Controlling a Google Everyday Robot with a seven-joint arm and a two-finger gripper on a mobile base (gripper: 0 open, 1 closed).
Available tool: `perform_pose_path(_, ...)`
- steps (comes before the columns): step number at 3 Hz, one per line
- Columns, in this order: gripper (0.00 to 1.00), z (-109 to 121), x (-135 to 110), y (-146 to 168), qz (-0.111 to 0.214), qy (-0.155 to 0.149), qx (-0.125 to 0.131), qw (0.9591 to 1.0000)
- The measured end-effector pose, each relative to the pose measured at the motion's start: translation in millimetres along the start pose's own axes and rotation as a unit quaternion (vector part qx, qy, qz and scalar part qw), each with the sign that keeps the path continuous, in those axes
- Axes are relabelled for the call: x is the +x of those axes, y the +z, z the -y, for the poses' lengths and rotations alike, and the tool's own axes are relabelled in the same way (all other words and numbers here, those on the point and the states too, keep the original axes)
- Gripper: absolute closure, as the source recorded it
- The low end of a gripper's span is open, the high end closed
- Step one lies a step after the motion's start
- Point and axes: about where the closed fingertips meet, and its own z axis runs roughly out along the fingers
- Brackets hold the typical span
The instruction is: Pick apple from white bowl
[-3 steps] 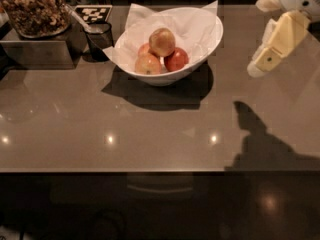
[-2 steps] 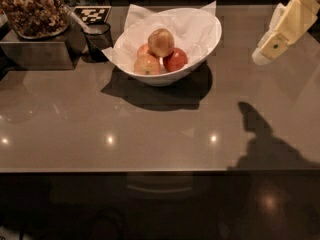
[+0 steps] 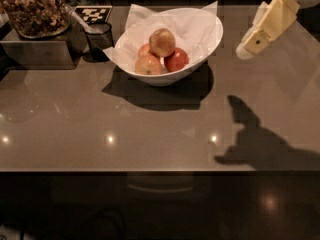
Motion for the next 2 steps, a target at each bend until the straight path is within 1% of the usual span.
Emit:
perform_pose_path(1, 0.0, 15, -29, 18, 0.008, -0.028, -0.006, 0.9995)
perform_pose_path(2, 0.0, 21, -55, 44, 0.009, -0.055, -0.023, 0.9982)
